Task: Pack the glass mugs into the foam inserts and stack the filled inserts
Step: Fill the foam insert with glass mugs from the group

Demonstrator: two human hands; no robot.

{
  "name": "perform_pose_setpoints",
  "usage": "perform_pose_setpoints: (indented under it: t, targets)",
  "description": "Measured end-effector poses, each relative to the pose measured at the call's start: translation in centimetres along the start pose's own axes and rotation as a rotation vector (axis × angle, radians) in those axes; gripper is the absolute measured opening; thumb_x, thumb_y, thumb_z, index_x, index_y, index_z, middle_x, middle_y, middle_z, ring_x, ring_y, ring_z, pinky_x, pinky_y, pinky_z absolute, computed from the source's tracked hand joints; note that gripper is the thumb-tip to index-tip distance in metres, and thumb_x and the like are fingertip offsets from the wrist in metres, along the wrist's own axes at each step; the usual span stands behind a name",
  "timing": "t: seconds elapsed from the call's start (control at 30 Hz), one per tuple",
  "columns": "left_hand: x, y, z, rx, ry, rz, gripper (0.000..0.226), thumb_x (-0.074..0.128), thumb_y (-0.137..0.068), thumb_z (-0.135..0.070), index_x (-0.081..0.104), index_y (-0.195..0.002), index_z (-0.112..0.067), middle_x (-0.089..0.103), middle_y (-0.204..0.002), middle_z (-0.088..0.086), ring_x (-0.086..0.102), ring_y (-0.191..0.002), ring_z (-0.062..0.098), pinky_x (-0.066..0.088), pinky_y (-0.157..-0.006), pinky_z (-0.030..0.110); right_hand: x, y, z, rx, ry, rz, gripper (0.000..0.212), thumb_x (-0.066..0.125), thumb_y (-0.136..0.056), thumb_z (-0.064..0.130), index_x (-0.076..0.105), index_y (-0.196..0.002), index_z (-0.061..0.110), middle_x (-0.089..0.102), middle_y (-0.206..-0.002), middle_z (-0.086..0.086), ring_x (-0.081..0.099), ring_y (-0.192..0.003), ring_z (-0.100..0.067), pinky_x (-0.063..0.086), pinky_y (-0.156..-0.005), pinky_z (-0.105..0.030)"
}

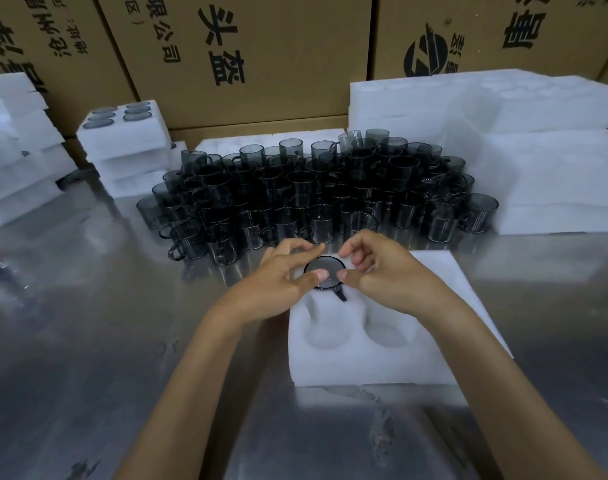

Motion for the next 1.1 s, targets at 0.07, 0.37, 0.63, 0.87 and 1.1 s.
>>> perform_pose_setpoints:
  t: [0.07,0.37,0.63,0.87,1.1]
  targets:
    - [0.0,-0.1,0.0,-0.019,0.046,-0.002,0.048,0.054,-0.099,-0.041,0.044,-0.146,-0.038,0.038,-0.136,-0.021,0.027,-0.135,0.005,0.02,-0.119,0.034,0.0,-0.1,0.0,0.004,0.013,0.014,0.02,0.073,-0.088,0.019,0.058,-0.095,0.03,0.051,-0.101,0.002,0.054,-0.084,-0.011,0.042,-0.073,-0.02]
    - [0.7,0.0,-1.1,-0.03,0.245,-0.179,0.043,0.048,-0.097,-0.001,0.064,-0.131,-0.022,0.056,-0.139,-0.008,0.047,-0.13,0.003,0.034,-0.105,0.008,-5.1,-2.6,0.1,0.101,0.009,-0.082,0.007,0.067,-0.089,0.014,0.073,-0.089,0.018,0.067,-0.076,0.008,0.059,-0.07,-0.006,0.05,-0.062,-0.016]
    - [-1.1,0.6,0.1,-0.118,0.287,-0.32,0.041,0.045,-0.097,0.0,0.07,-0.123,-0.02,0.061,-0.126,-0.011,0.055,-0.124,0.011,0.041,-0.104,0.023,-5.4,-6.0,-2.0,0.195,0.135,0.097,0.026,0.062,-0.091,0.012,0.071,-0.111,0.027,0.066,-0.101,0.007,0.06,-0.088,-0.004,0.046,-0.065,-0.01]
    - [-0.7,0.0,0.7,-0.112,0.255,-0.322,0.038,0.046,-0.098,-0.006,0.07,-0.121,-0.026,0.058,-0.136,-0.009,0.048,-0.075,-0.004,0.039,-0.059,-0.003,-4.3,-5.3,-4.8,0.177,-0.174,-0.188,0.017,0.075,-0.078,0.006,0.07,-0.073,0.021,0.071,-0.076,0.005,0.063,-0.075,-0.013,0.051,-0.067,-0.02]
    - [-1.0,0.5,-0.5,-0.097,0.134,-0.376,0.033,0.057,-0.094,-0.015,0.068,-0.12,-0.033,0.06,-0.127,-0.018,0.048,-0.13,0.008,0.037,-0.11,0.032,-4.4,-1.6,-0.8,-0.315,0.049,-0.511,0.021,0.072,-0.074,0.009,0.065,-0.079,0.028,0.07,-0.102,0.027,0.064,-0.08,-0.001,0.04,-0.067,-0.005]
Point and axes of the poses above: each hand's wrist, its own y-axis away from the middle knuckle, its own x-axis out of the palm, z = x × y, the point moved 2 cm from there along -y, towards the middle knuckle
